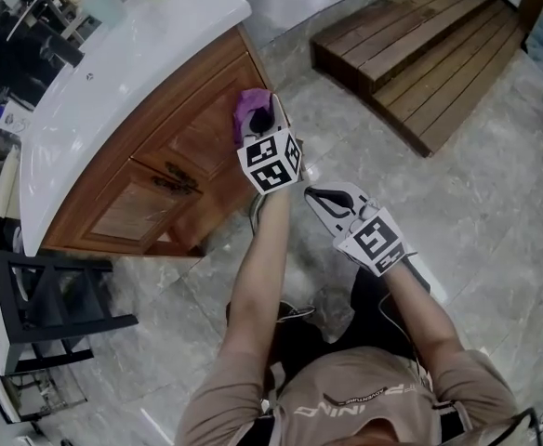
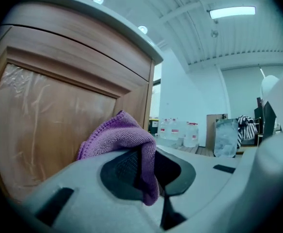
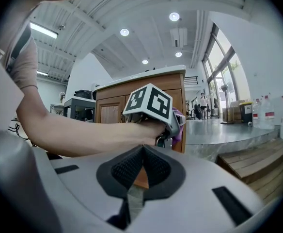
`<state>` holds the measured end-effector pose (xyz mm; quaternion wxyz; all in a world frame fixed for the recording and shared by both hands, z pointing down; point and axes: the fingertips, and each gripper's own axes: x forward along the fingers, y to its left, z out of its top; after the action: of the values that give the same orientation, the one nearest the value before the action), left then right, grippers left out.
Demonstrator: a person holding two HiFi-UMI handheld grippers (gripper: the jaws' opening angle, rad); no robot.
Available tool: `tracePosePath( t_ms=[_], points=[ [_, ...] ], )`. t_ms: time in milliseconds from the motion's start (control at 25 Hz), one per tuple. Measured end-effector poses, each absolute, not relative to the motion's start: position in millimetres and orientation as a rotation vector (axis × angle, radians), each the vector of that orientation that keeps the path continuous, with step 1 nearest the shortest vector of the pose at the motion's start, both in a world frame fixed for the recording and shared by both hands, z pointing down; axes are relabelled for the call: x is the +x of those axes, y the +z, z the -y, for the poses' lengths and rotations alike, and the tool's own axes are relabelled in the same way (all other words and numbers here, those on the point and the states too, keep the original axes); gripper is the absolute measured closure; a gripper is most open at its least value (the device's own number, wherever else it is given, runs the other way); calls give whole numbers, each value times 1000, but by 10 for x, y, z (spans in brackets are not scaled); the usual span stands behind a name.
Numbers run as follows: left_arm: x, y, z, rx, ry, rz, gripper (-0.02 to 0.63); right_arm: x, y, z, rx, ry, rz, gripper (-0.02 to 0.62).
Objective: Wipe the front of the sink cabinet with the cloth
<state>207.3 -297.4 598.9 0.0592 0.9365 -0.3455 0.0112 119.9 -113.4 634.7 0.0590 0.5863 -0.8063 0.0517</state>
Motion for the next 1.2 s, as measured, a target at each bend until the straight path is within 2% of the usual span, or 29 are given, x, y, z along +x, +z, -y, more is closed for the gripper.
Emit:
tracePosePath(
  t_ms=[240,480,840,1200],
  points=[
    [2445,6011,2675,2918,95,676,569,1313,6351,1121,1790,164,2426,584],
    [2119,5914,2411,2958,32,608,569,1368,6394,1207,1815,176,2438,584],
    [907,5912,2373,2953,113,848,569,1020,6334,1502,1760,186,2547,584],
    [-944,6000,2560,2781,140,1333,569,-11,6189,1895,1482,144,2727,584]
  ],
)
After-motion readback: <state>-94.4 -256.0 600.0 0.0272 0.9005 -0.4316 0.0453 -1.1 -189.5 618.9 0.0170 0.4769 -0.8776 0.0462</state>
